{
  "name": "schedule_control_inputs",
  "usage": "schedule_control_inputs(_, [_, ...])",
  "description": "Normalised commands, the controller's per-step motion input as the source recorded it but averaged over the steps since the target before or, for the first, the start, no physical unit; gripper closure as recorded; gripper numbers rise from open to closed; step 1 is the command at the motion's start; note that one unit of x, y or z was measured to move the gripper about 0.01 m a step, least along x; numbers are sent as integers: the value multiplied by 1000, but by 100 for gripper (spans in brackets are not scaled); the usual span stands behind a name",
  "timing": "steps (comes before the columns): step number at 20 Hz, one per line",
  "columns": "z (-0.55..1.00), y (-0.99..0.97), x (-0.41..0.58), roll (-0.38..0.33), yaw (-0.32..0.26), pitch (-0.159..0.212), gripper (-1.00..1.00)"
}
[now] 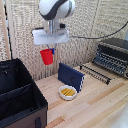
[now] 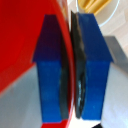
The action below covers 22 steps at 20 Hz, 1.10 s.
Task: Kindly spot and seek the red cup placed ahead of you. Cautiously adjust your gripper towards the red cup, gripping it gently. Find the after-storage area of the caddy. Relocate the red cup in your grip over the rear portion and softly release it into the compartment.
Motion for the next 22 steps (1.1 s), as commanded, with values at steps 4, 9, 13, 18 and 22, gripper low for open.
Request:
schedule_control_inputs(4, [869,739,246,0,-47,24,100])
schedule_control_inputs(9, [821,832,249,-6,-34,6,100])
schedule_control_inputs(13, [696,842,256,-60,-17,1,100])
schedule_control_inputs(18, [453,864,130,-79,0,30,100])
schedule_control_inputs(22, [195,864,69,-100,0,75,100])
